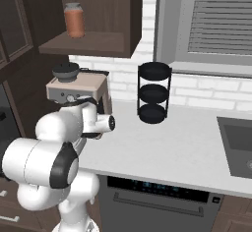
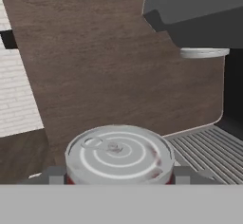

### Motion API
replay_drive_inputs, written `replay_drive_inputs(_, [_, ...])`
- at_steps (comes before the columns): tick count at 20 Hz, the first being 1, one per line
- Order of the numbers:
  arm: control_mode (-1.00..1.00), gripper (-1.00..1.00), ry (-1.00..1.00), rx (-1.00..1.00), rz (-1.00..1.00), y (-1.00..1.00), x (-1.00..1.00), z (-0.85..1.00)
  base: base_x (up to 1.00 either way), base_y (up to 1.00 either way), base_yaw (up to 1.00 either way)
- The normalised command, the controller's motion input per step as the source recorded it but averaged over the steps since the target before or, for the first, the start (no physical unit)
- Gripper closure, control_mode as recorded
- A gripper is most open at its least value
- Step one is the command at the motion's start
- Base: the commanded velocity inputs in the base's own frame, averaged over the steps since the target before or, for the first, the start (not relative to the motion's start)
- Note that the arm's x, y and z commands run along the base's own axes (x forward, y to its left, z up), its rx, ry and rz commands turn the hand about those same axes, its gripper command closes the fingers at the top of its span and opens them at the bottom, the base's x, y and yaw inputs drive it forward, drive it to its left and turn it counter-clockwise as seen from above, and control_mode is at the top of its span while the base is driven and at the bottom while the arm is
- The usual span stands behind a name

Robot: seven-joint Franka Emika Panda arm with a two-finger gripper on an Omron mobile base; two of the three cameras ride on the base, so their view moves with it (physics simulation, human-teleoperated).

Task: Pick the canned food and place it on the digital scale for weighing, and close the cabinet.

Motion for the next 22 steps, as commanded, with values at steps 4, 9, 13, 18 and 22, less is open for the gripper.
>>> replay_drive_inputs(4, [-1.0, 1.0, -0.04, 0.0, 0.0, 0.01, -0.24, 0.0, 0.0, 0.0, 0.0])
replay_drive_inputs(9, [-1.0, 1.0, 0.0, 0.0, 0.0, 0.0, 0.0, 0.0, 0.0, 0.0, 0.0])
replay_drive_inputs(13, [-1.0, 1.0, 0.0, 0.0, 0.0, 0.0, -0.15, 0.0, 0.0, 0.0, 0.0])
replay_drive_inputs(18, [-1.0, -1.0, 0.0, 0.0, 0.0, 0.0, -0.09, 0.0, 0.0, 0.0, 0.0])
replay_drive_inputs(22, [-1.0, -1.0, 0.0, 0.0, 0.0, 0.0, 0.0, 0.0, 0.0, 0.0, 0.0])
